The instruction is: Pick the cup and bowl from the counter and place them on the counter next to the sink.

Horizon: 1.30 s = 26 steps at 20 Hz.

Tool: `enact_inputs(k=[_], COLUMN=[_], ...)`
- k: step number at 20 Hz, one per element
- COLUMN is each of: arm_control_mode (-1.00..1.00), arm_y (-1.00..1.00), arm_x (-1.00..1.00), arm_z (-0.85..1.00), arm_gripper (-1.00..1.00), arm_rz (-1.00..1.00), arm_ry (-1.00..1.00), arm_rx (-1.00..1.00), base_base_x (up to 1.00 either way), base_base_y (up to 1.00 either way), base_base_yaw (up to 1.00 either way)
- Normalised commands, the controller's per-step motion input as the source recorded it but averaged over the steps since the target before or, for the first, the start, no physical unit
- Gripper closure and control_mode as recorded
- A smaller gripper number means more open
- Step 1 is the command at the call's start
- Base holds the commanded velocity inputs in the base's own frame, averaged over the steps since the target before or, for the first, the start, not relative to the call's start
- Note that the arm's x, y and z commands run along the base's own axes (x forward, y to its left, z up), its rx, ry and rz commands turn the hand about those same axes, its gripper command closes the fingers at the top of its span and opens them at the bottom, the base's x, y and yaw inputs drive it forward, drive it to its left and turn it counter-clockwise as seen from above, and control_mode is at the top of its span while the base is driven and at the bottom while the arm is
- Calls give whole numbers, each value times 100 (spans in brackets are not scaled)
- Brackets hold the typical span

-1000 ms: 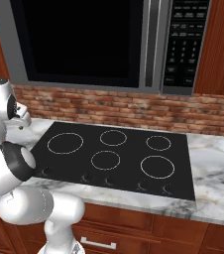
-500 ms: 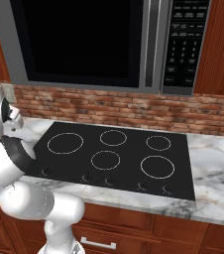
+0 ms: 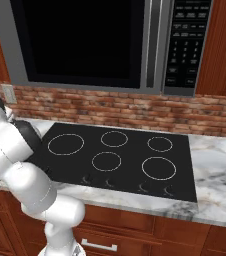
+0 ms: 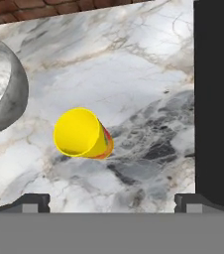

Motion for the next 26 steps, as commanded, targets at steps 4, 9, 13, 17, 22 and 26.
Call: enact_inputs(k=[4, 9, 13, 17, 22, 26], arm_control_mode=[-100, -100, -100, -100, -100, -100], arm_y=[18, 2, 0, 0, 0, 0], arm_x=[33, 14, 0, 0, 0, 3], arm_z=[0, 0, 0, -1, -11, -19], arm_gripper=[-100, -100, -100, -100, -100, -100], arm_rz=[0, 0, 0, 0, 0, 0], arm_ry=[3, 5, 3, 0, 0, 1], arm_rx=[0, 0, 0, 0, 0, 0], base_base_x=[0, 0, 0, 0, 0, 0], base_base_y=[0, 0, 0, 0, 0, 0], base_base_yaw=[0, 0, 0, 0, 0, 0])
